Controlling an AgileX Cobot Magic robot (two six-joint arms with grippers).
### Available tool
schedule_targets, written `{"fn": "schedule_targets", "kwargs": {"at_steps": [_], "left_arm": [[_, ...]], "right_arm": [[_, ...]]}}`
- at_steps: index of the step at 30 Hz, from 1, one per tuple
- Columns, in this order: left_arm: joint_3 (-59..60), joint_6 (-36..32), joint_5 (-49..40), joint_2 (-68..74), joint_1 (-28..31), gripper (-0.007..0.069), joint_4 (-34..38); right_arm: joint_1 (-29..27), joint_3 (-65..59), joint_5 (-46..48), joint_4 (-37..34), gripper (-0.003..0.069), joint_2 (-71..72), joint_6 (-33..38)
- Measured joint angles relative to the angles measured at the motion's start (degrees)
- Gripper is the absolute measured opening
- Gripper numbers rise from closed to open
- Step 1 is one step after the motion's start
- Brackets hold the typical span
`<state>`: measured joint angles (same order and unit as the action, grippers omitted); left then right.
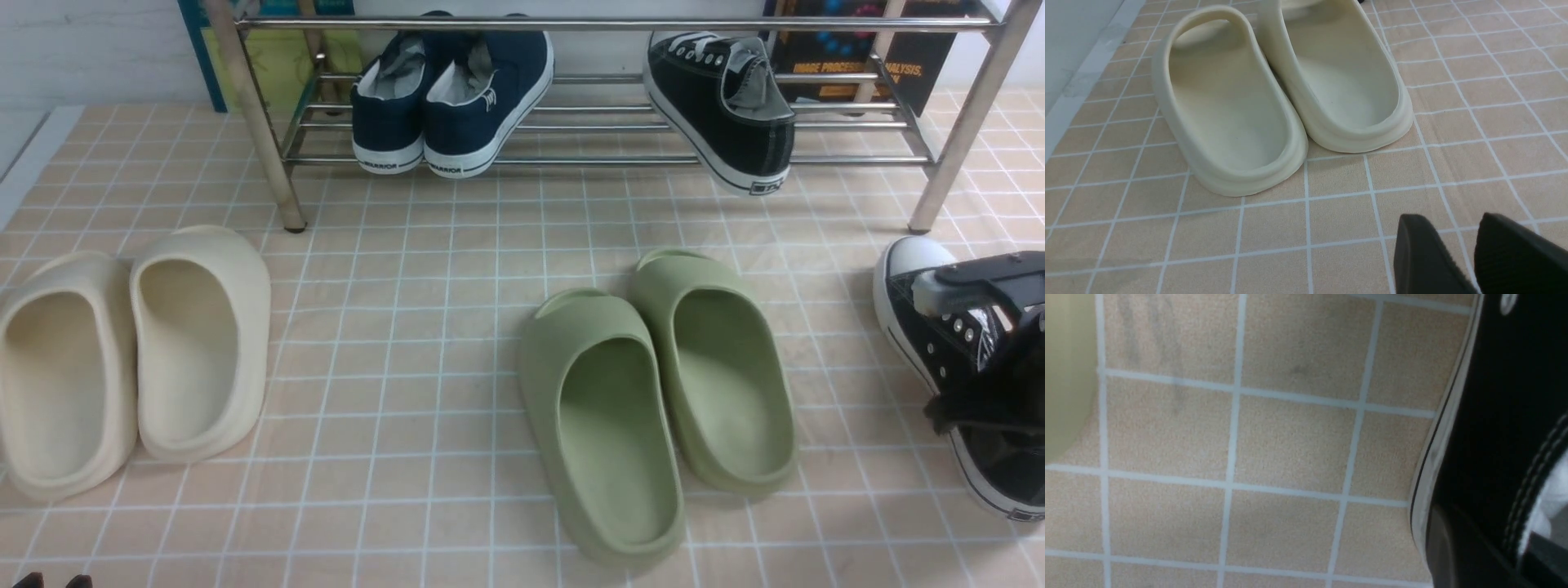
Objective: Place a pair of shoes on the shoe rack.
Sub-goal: Use the right arm to grab the shoe closest to it, then use the right arm to put a shoe into the shoe rack
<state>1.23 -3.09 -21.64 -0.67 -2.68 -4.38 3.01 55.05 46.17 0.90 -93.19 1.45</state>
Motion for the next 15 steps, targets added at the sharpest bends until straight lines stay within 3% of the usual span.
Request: {"fn": "schedule_targets", "kwargs": {"at_steps": [8, 15], "left_arm": [[0.0, 0.0, 0.0, 0.0, 0.0, 0.0236, 0.0], [0.0, 0.0, 0.0, 0.0, 0.0, 0.0236, 0.0]], "right_arm": [[0.0, 9.7, 10.3, -2.7, 0.0004, 6.5, 2.2], [0.0, 19.0, 13.7, -8.6, 0.0004, 5.6, 6.9]]}}
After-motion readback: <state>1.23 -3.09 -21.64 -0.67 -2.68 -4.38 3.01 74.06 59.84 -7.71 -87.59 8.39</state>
